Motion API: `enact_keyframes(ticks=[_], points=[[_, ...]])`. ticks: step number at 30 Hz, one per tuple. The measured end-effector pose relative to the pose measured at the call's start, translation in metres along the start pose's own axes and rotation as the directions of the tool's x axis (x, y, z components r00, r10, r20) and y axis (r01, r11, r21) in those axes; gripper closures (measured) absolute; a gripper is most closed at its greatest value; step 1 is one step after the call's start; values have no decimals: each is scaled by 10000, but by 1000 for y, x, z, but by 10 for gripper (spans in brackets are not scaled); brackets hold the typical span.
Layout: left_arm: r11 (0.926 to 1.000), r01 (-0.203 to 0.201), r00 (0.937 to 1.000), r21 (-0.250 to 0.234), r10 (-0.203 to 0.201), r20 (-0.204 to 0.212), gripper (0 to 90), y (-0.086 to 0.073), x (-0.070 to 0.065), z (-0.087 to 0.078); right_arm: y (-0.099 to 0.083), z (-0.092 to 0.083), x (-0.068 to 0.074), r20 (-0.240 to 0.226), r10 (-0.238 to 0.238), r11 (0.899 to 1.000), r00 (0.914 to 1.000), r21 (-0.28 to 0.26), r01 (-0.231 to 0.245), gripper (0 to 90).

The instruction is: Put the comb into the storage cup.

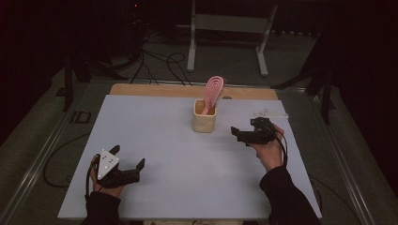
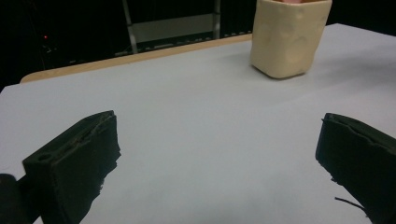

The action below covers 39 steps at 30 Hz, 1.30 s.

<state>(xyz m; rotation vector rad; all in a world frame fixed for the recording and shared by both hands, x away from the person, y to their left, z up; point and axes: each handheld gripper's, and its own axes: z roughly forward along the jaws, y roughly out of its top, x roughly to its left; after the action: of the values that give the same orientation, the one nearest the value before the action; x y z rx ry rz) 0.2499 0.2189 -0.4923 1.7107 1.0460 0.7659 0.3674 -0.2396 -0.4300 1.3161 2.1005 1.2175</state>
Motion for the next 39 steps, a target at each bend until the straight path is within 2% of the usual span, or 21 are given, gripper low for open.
enact_keyframes(ticks=[4, 9, 13, 20, 21, 25, 29, 32, 34, 36, 39], points=[[10000, -17, 10000, 3, 17, 2, 2, 0, 0, 0, -10, -9, 1, -15, -23, 9999, 10000, -126, 23, 87], [10000, 72, 10000, -41, -72, -63, 2, 1, 3, -1, -20, -22, 8, 140, -606, 9975, 9981, -366, 611, 87], [9998, 199, 9997, -93, -200, -119, 2, 1, 6, -3, -31, -30, 13, 190, -836, 9952, 9963, -493, 845, 87], [9996, 263, 9996, -123, -264, -103, 2, 2, 10, -5, -52, -44, 14, 176, -709, 9937, 9973, -854, 721, 87], [9996, 274, 9996, -117, -276, -109, 2, 2, 11, -5, -56, -47, 14, 141, -737, 9906, 9972, -1142, 748, 90], [9993, 348, 9994, -154, -349, -58, 2, 2, 13, -7, -68, -56, 15, 127, -887, 9824, 9960, -1641, 895, 91], [9988, 421, 9991, -260, -423, -55, 2, 3, 16, -8, -82, -68, 14, -11, -579, 9686, 9983, -2421, 559, 90], [9986, 411, 9991, -330, -410, 41, 2, 4, 18, -11, -93, -74, 14, 56, -480, 9617, 9988, -2698, 477, 91], [9984, 403, 9992, -387, -401, 76, 2, 4, 18, -12, -99, -77, 15, 157, -669, 9578, 9976, -2792, 686, 90], [9983, 402, 9991, -419, -397, 141, 2, 5, 19, -13, -104, -78, 16, 343, -794, 9580, 9963, -2737, 857, 90], [9982, 409, 9991, -443, -403, 156, 2, 5, 20, -15, -111, -79, 17, 297, -606, 9551, 9977, -2886, 666, 90]])
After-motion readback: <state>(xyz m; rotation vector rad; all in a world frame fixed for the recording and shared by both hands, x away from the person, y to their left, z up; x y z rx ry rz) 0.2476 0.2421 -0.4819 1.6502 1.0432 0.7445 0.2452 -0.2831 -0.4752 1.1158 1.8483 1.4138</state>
